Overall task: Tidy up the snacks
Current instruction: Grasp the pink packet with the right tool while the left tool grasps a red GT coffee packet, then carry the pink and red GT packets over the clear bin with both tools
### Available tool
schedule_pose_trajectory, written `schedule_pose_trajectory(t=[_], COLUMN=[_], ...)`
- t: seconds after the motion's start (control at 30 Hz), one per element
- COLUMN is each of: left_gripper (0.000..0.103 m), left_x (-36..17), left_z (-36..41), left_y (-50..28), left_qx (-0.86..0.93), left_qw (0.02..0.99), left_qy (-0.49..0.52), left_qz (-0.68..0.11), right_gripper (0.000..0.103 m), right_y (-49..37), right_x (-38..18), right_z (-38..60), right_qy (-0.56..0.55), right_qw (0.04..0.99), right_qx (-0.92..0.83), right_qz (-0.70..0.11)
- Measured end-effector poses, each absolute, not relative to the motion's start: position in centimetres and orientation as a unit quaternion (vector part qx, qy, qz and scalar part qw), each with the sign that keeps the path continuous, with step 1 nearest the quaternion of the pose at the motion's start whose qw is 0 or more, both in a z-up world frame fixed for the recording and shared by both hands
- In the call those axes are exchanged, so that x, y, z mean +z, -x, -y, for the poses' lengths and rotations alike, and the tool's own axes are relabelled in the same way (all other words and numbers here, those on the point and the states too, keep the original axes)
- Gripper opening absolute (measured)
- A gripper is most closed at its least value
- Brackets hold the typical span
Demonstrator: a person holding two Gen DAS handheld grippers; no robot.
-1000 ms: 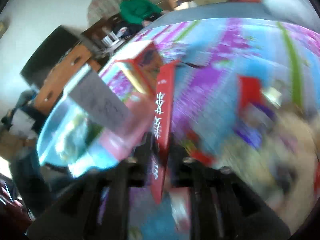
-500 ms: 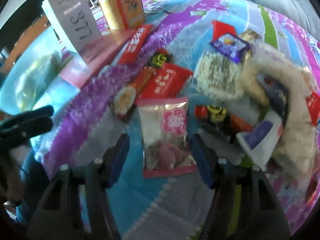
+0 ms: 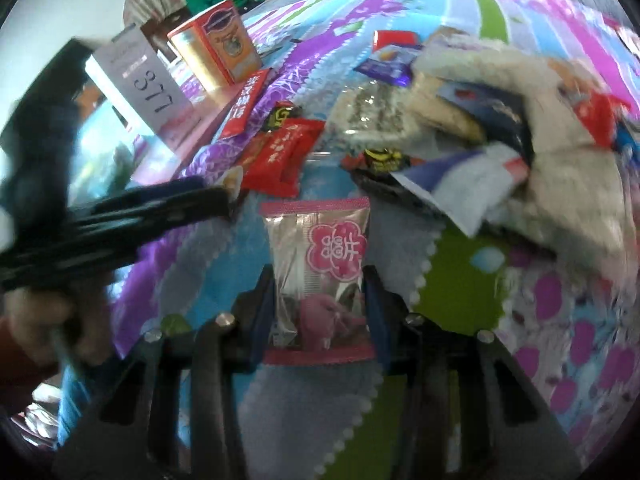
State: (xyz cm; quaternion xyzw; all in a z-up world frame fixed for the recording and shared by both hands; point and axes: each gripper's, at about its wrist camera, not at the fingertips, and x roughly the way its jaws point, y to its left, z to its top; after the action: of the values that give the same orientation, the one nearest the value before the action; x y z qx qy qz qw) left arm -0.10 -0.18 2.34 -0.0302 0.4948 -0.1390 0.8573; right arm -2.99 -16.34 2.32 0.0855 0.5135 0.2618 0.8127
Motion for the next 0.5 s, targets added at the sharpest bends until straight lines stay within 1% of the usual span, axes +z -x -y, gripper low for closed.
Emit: schedule_pose_trajectory(t=[0.03, 0.07, 0.1, 0.2, 0.33, 0.43, 0.5], left_gripper=[0.043, 0.036, 0.033, 0.030, 0.030, 0.034, 0.051], left_x=[1.8, 1.6, 1.7, 2.1, 2.8, 2.9, 3.4], left_z=[0.3, 0.3, 0.5, 0.0, -1.5, -2.4, -2.7], left_y=[-0.2, -0.1, 0.0, 1.2, 5.2, 8.4, 9.1], left_qx=[-0.130, -0.124, -0.122, -0.127, -0.136, -0.133, -0.120], left_qw=[0.858, 0.863, 0.865, 0.862, 0.856, 0.856, 0.866], left_qy=[0.017, 0.003, -0.013, -0.020, -0.021, -0.034, -0.026], left_qz=[-0.497, -0.491, -0.486, -0.491, -0.498, -0.498, -0.485], right_gripper=[0.042, 0.042, 0.042, 0.042, 0.042, 0.043, 0.045], right_y=[2.9, 3.0, 3.1, 3.3, 4.4, 5.4, 5.6], right_x=[2.4, 2.5, 2.6, 3.0, 3.8, 3.6, 2.9], right_z=[16.4, 16.4, 16.5, 16.3, 15.8, 15.4, 15.1], right_qy=[-0.091, -0.093, -0.095, -0.095, -0.071, -0.045, -0.035], right_qw=[0.813, 0.814, 0.815, 0.816, 0.821, 0.820, 0.817], right_qx=[0.261, 0.261, 0.261, 0.265, 0.267, 0.260, 0.257], right_qz=[-0.512, -0.510, -0.509, -0.504, -0.500, -0.507, -0.516])
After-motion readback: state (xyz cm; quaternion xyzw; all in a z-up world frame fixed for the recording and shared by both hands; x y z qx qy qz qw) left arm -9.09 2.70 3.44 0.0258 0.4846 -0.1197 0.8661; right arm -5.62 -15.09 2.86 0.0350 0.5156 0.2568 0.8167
